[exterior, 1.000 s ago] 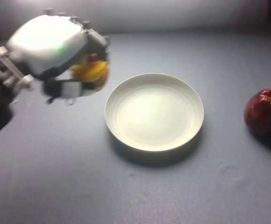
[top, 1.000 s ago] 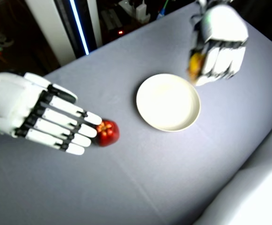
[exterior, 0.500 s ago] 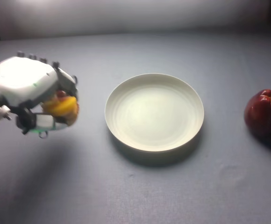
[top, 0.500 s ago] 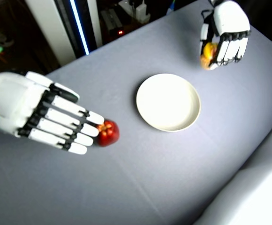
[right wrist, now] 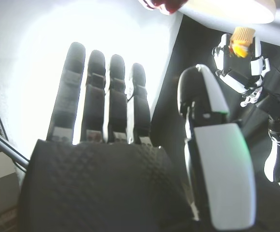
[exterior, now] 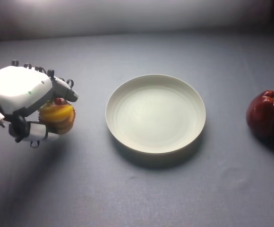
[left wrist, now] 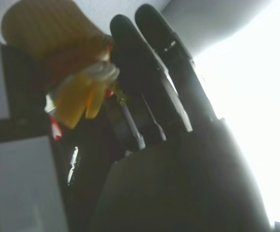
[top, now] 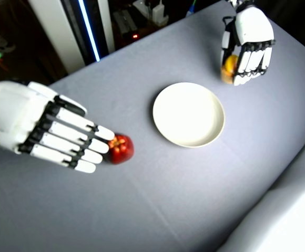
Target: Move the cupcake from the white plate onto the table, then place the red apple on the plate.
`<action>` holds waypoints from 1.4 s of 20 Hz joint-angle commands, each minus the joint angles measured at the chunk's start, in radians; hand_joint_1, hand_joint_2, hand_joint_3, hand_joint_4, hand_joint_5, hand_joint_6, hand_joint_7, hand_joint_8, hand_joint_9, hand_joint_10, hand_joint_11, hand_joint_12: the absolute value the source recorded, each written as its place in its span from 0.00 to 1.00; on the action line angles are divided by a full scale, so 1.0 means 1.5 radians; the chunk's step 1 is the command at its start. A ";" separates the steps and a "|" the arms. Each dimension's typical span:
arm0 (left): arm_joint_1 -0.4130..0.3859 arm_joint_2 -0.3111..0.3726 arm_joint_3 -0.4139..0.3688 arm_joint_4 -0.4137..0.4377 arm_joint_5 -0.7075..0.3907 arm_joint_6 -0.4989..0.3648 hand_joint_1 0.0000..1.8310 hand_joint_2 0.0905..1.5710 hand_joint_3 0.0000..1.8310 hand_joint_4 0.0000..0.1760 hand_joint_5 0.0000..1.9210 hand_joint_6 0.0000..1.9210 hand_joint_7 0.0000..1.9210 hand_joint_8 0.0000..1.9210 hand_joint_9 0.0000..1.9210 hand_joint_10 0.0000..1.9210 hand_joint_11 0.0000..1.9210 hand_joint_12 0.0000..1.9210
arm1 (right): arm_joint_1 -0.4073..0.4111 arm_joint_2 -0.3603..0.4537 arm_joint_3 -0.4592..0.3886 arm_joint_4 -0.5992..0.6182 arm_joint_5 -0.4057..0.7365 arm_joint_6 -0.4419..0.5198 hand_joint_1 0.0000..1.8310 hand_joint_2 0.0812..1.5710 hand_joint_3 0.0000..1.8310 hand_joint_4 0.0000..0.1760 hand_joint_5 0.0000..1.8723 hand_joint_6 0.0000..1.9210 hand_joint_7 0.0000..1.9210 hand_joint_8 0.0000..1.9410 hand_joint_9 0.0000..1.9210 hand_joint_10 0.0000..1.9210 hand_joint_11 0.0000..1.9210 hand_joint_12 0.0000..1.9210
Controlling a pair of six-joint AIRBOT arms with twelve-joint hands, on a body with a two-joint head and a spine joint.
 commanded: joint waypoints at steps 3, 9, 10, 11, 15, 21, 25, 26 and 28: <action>0.005 0.010 -0.003 -0.002 -0.077 0.008 0.68 0.56 0.00 0.00 0.39 0.00 0.43 0.00 0.45 0.00 0.21 0.54 | 0.001 0.003 0.002 0.016 0.080 0.007 0.38 0.80 0.00 0.19 0.22 0.00 0.20 0.00 0.19 0.00 0.16 0.09; 0.009 0.018 -0.009 -0.006 -0.086 0.011 0.66 0.55 0.00 0.00 0.38 0.00 0.41 0.00 0.43 0.00 0.17 0.57 | -0.001 0.004 0.002 0.015 0.081 0.013 0.38 0.79 0.00 0.06 0.23 0.00 0.22 0.00 0.21 0.00 0.18 0.10; 0.011 0.021 -0.012 -0.006 -0.092 0.011 0.66 0.55 0.00 0.00 0.37 0.00 0.39 0.00 0.40 0.00 0.14 0.58 | -0.001 0.004 0.002 0.014 0.081 0.014 0.37 0.80 0.00 0.05 0.23 0.00 0.22 0.00 0.21 0.00 0.19 0.10; 0.015 0.026 -0.018 -0.006 -0.102 0.011 0.62 0.53 0.00 0.00 0.32 0.00 0.34 0.00 0.37 0.00 0.14 0.53 | -0.001 0.007 0.002 0.009 0.082 0.015 0.36 0.78 0.00 0.15 0.22 0.00 0.20 0.00 0.19 0.00 0.18 0.10; 0.025 0.053 -0.050 0.002 -0.160 0.012 0.50 0.52 0.00 0.56 0.16 0.00 0.18 0.00 0.24 0.00 0.01 0.66 | 0.014 0.011 0.007 -0.027 0.069 0.016 0.37 0.71 0.00 0.44 0.16 0.00 0.15 0.00 0.14 0.00 0.14 0.08; 0.029 0.075 -0.089 0.041 -0.218 0.012 0.46 0.51 0.00 0.61 0.13 0.00 0.16 0.00 0.21 0.00 0.01 0.52 | 0.064 0.005 0.042 -0.078 -0.034 0.033 0.42 0.60 0.00 0.58 0.09 0.00 0.12 0.00 0.16 0.01 0.17 0.06; 0.042 0.087 -0.106 0.044 -0.252 0.011 0.52 0.52 0.00 0.59 0.13 0.00 0.17 0.00 0.21 0.00 0.03 0.54 | 0.135 -0.031 0.093 -0.143 -0.130 0.073 0.44 0.58 0.00 0.73 0.09 0.00 0.11 0.00 0.14 0.00 0.17 0.06; 0.046 0.090 -0.108 0.042 -0.257 0.011 0.54 0.53 0.00 0.50 0.13 0.00 0.17 0.00 0.21 0.00 0.03 0.54 | 0.168 -0.043 0.108 -0.172 -0.172 0.073 0.43 0.57 0.00 0.69 0.09 0.00 0.11 0.00 0.14 0.00 0.16 0.06; 0.050 0.093 -0.112 0.041 -0.264 0.011 0.51 0.52 0.00 0.45 0.13 0.00 0.16 0.00 0.20 0.00 0.03 0.54 | 0.215 -0.061 0.130 -0.220 -0.237 0.077 0.43 0.58 0.00 0.55 0.09 0.00 0.10 0.00 0.13 0.00 0.14 0.05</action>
